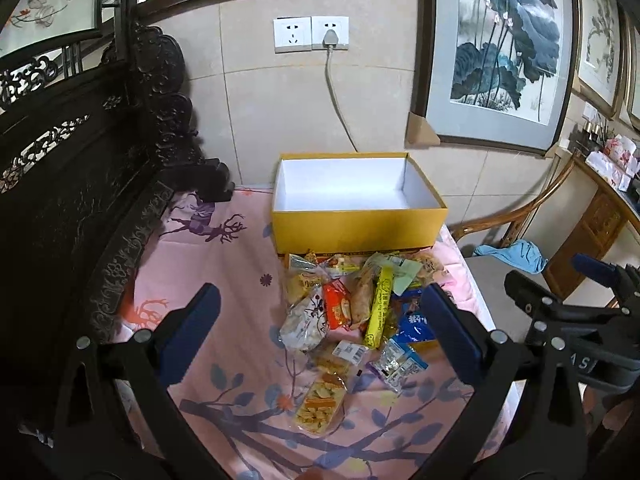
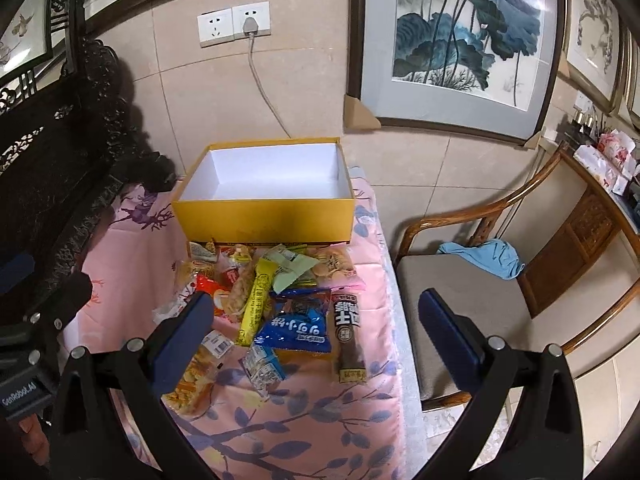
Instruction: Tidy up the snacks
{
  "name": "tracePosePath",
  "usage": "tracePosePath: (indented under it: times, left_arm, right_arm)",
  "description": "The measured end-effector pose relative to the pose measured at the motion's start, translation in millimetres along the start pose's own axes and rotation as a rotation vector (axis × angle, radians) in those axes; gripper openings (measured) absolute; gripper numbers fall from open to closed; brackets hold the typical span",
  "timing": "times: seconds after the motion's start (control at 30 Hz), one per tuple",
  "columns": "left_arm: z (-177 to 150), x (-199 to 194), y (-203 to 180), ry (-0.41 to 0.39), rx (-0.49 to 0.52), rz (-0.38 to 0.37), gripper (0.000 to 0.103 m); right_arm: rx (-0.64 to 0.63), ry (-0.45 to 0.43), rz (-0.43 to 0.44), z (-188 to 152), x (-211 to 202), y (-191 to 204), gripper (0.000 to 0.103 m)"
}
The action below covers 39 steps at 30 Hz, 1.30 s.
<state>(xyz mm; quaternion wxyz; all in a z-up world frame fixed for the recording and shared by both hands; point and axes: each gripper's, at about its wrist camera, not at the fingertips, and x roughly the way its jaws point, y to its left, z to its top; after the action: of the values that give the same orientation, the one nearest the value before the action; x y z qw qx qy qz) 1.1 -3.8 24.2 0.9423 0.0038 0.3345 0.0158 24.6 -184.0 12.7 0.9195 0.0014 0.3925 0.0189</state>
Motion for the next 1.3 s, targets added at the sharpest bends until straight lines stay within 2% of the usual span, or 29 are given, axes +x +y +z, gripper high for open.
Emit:
tracePosePath:
  times: [0.1, 0.43, 0.67, 1.03, 1.3]
  left_arm:
    - [-0.8, 1.8, -1.4, 0.001, 0.016, 0.024, 0.101]
    - [-0.5, 0.1, 0.4, 0.001, -0.012, 0.034, 0.101]
    - [1.5, 1.9, -8.5, 0.002, 0.01, 0.035, 0.101]
    - [3.0, 9.2, -13.7, -0.016, 0.011, 0.034, 0.101]
    - [7.8, 18.4, -10.0, -0.009, -0.008, 0.015, 0.101]
  right_arm:
    - [0.01, 0.002, -0.003, -0.2, 1.6, -3.3, 0.102]
    - [-0.03, -0.004, 0.015, 0.5, 1.0, -0.5, 0.102]
    - [-0.045, -0.015, 0.019, 2.8, -1.6, -1.4, 0.102]
    - [-0.059, 0.014, 0.029, 5.4, 7.2, -8.2, 0.102]
    - [-0.106, -0.008, 0.039, 11.7, 14.4, -2.5, 0.102]
